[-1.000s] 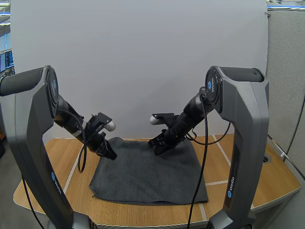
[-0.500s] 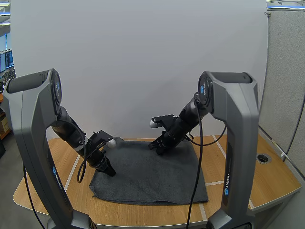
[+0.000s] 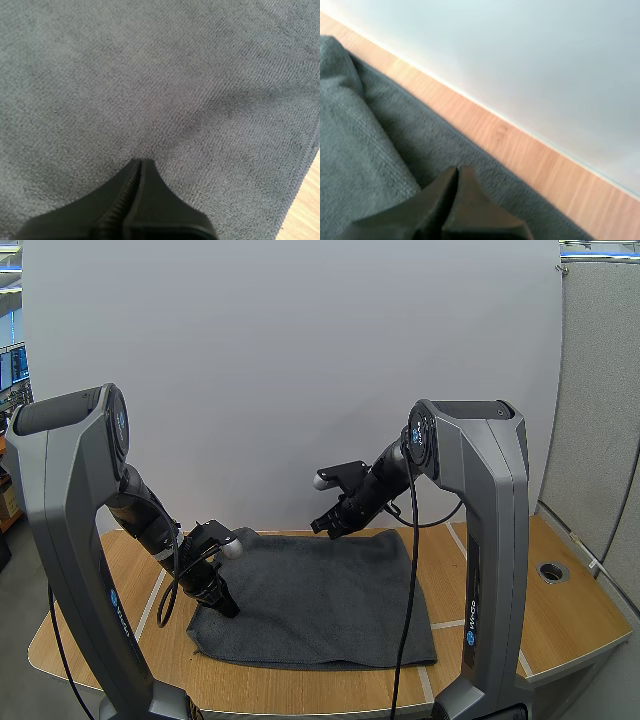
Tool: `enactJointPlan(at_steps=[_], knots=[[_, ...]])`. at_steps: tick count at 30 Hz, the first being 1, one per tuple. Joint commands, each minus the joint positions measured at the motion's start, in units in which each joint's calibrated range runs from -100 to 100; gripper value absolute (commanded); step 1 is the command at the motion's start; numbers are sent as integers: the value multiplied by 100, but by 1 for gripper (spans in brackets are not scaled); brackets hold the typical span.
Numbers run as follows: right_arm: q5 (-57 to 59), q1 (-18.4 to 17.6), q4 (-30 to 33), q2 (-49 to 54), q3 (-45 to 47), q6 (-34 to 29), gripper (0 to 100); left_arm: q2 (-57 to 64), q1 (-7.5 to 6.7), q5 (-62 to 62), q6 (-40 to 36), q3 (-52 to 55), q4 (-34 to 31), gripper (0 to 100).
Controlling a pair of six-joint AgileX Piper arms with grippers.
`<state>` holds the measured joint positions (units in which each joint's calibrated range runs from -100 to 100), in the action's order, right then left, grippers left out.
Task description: Fold the towel
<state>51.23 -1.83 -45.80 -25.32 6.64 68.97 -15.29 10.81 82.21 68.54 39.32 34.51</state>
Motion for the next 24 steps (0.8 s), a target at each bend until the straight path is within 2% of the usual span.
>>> enactJointPlan(at_steps=[1, 7, 17, 24], knots=[[-76, 0, -18, 33, -46, 34, 0, 3, -16, 127, -55, 46, -92, 0], [213, 0, 61, -146, -46, 34, 0, 3, -16, 294, -63, 46, -101, 0], [2262, 0, 164, -279, -3, 34, 0, 3, -16, 252, -93, 46, -273, 0], [2071, 0, 573, -279, -3, -78, 0, 3, -16, 252, -93, 46, -273, 0]])
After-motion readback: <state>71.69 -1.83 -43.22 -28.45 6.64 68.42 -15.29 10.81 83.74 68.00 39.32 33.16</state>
